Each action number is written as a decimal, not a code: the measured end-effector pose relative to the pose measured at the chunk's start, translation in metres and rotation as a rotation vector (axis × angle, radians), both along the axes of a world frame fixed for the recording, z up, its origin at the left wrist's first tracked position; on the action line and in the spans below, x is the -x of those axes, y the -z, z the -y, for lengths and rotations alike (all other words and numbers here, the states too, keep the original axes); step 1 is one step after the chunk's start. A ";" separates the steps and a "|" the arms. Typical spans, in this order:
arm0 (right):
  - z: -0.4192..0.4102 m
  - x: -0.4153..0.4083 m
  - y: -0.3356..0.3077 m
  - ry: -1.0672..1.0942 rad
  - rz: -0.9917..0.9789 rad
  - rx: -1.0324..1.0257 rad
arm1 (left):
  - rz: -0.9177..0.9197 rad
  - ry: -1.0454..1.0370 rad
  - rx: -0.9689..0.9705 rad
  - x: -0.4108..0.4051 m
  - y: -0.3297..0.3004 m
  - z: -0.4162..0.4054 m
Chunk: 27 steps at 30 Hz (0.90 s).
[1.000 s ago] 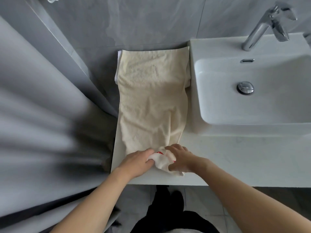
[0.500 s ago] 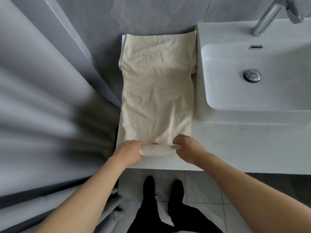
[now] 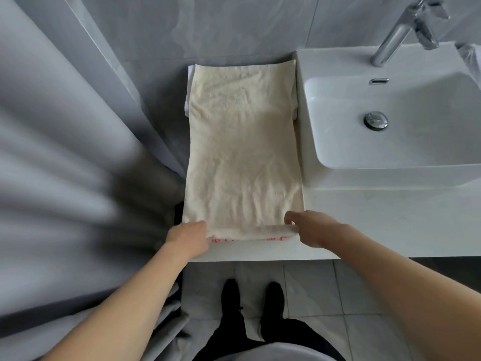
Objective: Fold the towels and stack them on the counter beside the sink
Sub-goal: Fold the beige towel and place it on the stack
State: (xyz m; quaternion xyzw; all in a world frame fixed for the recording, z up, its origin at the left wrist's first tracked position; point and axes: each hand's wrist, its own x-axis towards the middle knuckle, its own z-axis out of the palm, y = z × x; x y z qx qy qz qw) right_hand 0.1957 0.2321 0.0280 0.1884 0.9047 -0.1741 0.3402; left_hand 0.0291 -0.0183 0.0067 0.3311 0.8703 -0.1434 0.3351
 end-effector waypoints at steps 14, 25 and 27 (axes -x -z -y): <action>0.034 0.008 0.014 -0.087 -0.105 -0.482 | -0.340 0.122 -0.410 0.015 0.011 0.038; -0.003 0.056 -0.019 -0.123 -0.249 -0.721 | 0.371 -1.297 -1.099 0.100 0.004 -0.009; -0.022 0.078 -0.028 -0.164 -0.270 -0.758 | 0.335 -1.327 -1.135 0.117 -0.003 -0.037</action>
